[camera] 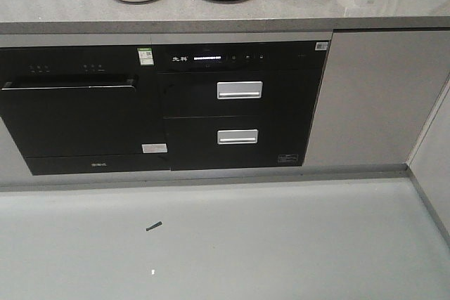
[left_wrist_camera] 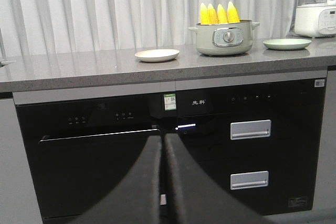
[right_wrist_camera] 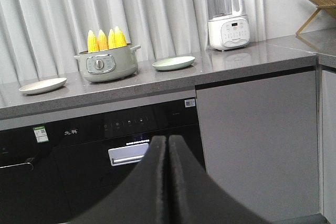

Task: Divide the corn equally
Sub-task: 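Continue driving forward until the pot and plates are in reach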

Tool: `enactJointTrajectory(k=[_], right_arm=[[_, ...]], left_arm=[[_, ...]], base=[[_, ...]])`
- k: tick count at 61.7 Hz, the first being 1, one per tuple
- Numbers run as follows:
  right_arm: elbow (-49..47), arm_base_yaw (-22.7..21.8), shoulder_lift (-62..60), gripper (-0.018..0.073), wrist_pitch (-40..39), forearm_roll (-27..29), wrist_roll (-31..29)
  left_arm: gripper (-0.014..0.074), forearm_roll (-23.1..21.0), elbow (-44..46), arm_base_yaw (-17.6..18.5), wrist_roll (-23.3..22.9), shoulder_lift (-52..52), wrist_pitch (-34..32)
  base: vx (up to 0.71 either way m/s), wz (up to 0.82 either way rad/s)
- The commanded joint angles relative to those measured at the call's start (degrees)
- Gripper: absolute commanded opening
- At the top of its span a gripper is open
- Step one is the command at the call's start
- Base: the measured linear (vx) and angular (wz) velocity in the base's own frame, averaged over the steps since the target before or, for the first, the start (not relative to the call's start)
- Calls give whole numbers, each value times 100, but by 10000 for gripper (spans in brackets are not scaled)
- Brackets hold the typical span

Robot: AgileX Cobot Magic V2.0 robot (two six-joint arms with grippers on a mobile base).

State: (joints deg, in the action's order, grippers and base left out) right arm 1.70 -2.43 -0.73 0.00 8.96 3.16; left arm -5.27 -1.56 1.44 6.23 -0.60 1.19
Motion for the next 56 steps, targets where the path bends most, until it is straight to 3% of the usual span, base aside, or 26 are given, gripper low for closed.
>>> enactJointTrajectory(k=[1,56], right_arm=[[41,-36,-38,-4,-392,-21,-24],[41,-36,-38,-4,-392,-21,-24]], left_arm=[[-6,-12,-15,-8,-64,-94,-433],[-6,-12,-15,-8,-64,-94,-433]], base=[[9,1],[8,0]])
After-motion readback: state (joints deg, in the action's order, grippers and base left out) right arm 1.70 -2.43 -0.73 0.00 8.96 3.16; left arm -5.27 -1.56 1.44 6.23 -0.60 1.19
